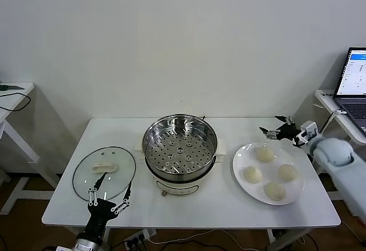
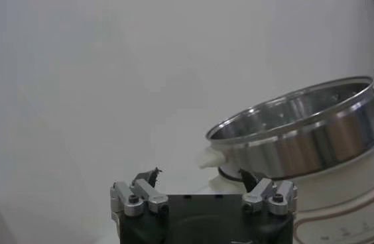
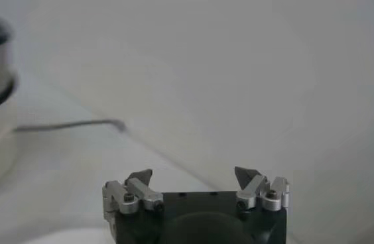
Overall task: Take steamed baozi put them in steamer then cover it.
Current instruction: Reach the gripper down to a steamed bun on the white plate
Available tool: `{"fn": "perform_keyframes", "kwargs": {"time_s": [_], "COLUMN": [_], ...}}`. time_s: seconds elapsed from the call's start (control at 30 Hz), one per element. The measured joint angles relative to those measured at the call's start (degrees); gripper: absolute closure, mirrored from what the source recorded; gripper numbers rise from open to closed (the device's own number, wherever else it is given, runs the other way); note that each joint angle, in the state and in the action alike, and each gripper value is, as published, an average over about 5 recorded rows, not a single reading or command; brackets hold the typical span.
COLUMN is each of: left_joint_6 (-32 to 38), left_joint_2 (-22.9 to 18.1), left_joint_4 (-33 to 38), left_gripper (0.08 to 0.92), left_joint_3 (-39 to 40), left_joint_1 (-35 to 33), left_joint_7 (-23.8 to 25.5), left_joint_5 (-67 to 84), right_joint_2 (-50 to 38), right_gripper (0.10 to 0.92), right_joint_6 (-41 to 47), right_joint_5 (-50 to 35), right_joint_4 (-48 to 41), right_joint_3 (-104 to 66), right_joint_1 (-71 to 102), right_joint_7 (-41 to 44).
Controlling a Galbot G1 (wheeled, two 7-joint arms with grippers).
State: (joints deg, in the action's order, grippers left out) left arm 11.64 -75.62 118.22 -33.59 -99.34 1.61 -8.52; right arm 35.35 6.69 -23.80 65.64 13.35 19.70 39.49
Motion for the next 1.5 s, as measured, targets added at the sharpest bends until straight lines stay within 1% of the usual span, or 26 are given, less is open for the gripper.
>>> {"fn": "perform_keyframes", "kwargs": {"time_s": [0.13,0.23,0.47,0.8,1.1,1.2,1.37,1.5], "left_joint_6": [-0.08,-0.06,-0.08,-0.08,0.02,0.11,0.18,0.16], "left_joint_2": [-0.27,-0.51,-1.16,-1.79,-1.98,-2.08,-2.22,-2.33], "left_joint_4": [-0.04,-0.1,-0.36,-0.42,-0.69,-0.76,-0.77,-0.78], "left_gripper": [0.177,0.177,0.177,0.177,0.177,0.177,0.177,0.177], "left_joint_3": [-0.33,-0.53,-0.88,-1.3,-1.14,-1.08,-1.04,-1.03], "left_joint_1": [-0.21,-0.5,-1.01,-1.46,-1.76,-1.81,-2.0,-2.0], "left_joint_7": [-0.49,-0.72,-1.29,-2.03,-2.36,-2.46,-2.56,-2.68], "left_joint_5": [0.06,0.09,0.08,0.08,0.05,0.05,0.05,0.08], "right_joint_2": [0.53,1.81,6.41,13.89,18.08,18.7,19.06,18.85], "right_gripper": [0.203,0.203,0.203,0.203,0.206,0.244,0.363,0.387], "right_joint_6": [-1.21,-2.33,-4.75,-7.19,-8.59,-8.89,-9.43,-10.02], "right_joint_5": [6.03,10.99,20.71,29.56,34.2,35.34,36.58,37.19], "right_joint_4": [-4.45,-7.91,-15.86,-25.42,-29.9,-30.48,-30.74,-29.98], "right_joint_3": [6.46,10.01,15.27,17.82,18.81,19.0,19.38,20.02], "right_joint_1": [-6.65,-10.46,-15.69,-18.34,-19.45,-19.5,-19.9,-20.53], "right_joint_7": [9.54,15.09,21.96,24.63,24.96,25.05,25.07,25.14]}}
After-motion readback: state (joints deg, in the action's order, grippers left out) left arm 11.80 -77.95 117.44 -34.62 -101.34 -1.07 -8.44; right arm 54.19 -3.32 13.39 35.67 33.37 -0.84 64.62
